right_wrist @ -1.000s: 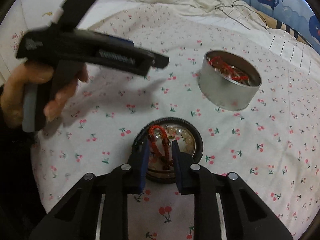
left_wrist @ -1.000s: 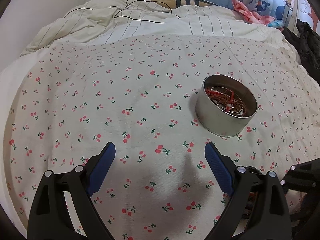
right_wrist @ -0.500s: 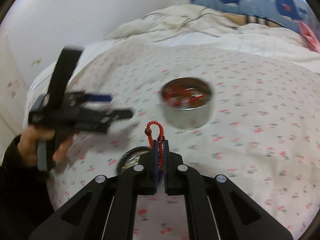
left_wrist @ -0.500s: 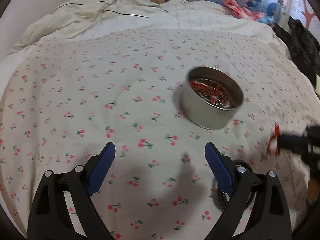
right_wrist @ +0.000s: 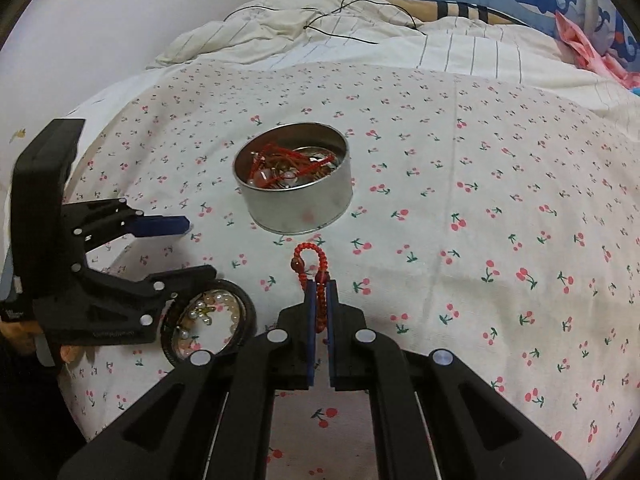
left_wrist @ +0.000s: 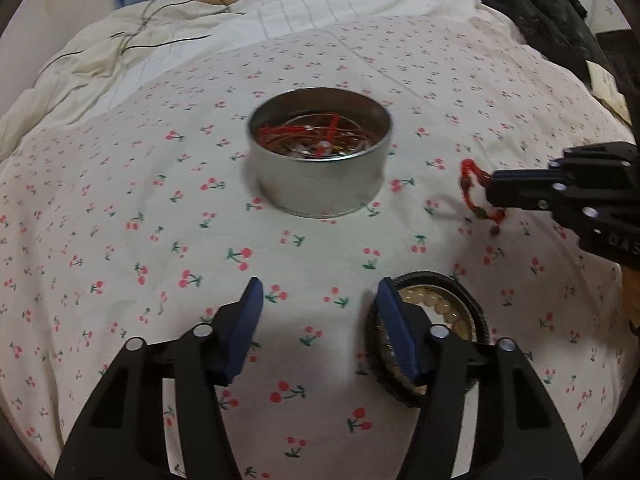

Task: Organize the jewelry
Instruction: 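Grasp the black cord bracelet with the left gripper while the right gripper holds the red bracelet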

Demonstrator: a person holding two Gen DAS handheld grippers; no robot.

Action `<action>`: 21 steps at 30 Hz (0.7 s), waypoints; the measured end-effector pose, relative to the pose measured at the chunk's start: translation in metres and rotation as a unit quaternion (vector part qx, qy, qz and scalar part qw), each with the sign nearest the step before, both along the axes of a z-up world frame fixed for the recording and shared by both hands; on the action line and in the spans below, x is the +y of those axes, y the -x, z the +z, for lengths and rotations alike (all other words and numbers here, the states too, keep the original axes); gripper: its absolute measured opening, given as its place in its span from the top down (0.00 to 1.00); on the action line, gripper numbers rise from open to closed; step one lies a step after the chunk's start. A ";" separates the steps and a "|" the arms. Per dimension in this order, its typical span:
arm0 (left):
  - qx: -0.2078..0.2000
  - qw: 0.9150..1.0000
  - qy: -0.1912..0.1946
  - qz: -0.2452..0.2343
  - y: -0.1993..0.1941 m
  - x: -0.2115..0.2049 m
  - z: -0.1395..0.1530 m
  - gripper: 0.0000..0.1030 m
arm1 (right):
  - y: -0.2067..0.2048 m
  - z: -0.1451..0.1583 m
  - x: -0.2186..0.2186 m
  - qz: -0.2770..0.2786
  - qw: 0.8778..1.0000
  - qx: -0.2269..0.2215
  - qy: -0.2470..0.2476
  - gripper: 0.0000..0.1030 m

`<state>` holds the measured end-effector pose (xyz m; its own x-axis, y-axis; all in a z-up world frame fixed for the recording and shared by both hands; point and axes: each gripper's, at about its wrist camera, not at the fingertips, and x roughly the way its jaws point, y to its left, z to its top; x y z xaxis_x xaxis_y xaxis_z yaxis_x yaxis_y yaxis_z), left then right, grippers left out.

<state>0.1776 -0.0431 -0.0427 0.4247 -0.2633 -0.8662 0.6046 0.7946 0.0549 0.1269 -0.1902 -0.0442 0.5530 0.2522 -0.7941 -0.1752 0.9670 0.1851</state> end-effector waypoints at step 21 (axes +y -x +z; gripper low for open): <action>0.080 0.992 0.092 -0.029 -0.003 0.012 0.009 0.93 | -0.006 -0.017 -0.001 -0.015 0.999 0.033 0.011 0.95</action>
<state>0.1805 -0.0313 -0.0340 0.2647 -0.4422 -0.8570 0.6381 0.7466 -0.1881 0.1325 -0.1913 -0.0615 0.5058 0.2191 -0.8344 -0.1346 0.9754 0.1746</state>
